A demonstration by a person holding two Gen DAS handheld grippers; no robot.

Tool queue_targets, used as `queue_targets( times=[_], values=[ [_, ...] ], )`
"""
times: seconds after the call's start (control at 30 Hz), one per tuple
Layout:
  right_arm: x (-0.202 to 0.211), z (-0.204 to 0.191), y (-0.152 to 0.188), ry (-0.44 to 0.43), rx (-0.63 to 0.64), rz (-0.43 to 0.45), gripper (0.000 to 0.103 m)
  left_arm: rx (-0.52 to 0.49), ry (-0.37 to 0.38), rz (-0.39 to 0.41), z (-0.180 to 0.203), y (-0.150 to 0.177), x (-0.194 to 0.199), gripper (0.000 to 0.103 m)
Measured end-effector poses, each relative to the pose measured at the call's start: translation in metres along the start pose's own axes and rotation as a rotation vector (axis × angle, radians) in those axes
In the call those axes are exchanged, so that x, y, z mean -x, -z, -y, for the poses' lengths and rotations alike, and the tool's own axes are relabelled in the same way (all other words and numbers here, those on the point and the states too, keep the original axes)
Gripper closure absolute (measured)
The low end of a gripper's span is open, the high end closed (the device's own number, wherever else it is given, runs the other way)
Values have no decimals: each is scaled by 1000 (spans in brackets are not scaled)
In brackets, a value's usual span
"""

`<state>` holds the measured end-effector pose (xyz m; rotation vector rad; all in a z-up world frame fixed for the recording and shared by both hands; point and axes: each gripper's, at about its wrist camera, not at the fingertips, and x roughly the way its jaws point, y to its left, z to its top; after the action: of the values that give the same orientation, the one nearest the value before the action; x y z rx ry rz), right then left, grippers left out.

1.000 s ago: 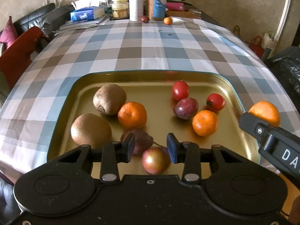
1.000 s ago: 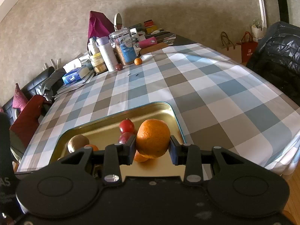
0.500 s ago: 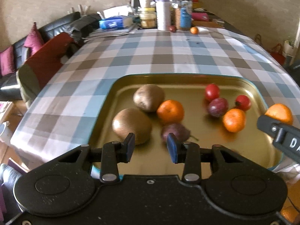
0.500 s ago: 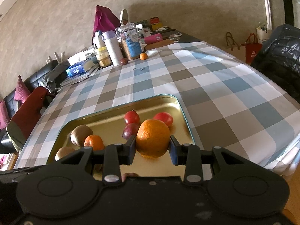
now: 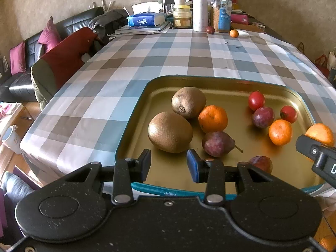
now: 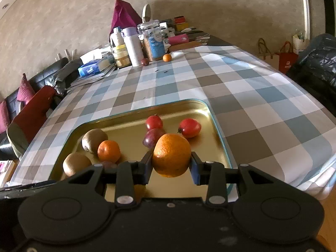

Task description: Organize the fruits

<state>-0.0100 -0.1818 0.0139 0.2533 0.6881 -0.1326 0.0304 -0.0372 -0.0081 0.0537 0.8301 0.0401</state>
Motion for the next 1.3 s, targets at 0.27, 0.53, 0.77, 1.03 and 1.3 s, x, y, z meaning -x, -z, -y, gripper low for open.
queue_targets(
  times=[0.27,0.53,0.77,1.03,1.3],
  values=[
    [3,-1,4,-2,11,13,65,-7,3,2,1,1,1,55],
    [11,-6,7,-2,36,47,65,-18,22,11,4,5,5,54],
    [15,-11,17,6,68,53,65,-24,43,27,1,11,11,54],
    [22,-13,27,-13,83,48,65,-34,48,55,-3,20,18,54],
    [26,-12,29,-14,76,47,65,-43,79,81,-3,24,24,54]
  ],
)
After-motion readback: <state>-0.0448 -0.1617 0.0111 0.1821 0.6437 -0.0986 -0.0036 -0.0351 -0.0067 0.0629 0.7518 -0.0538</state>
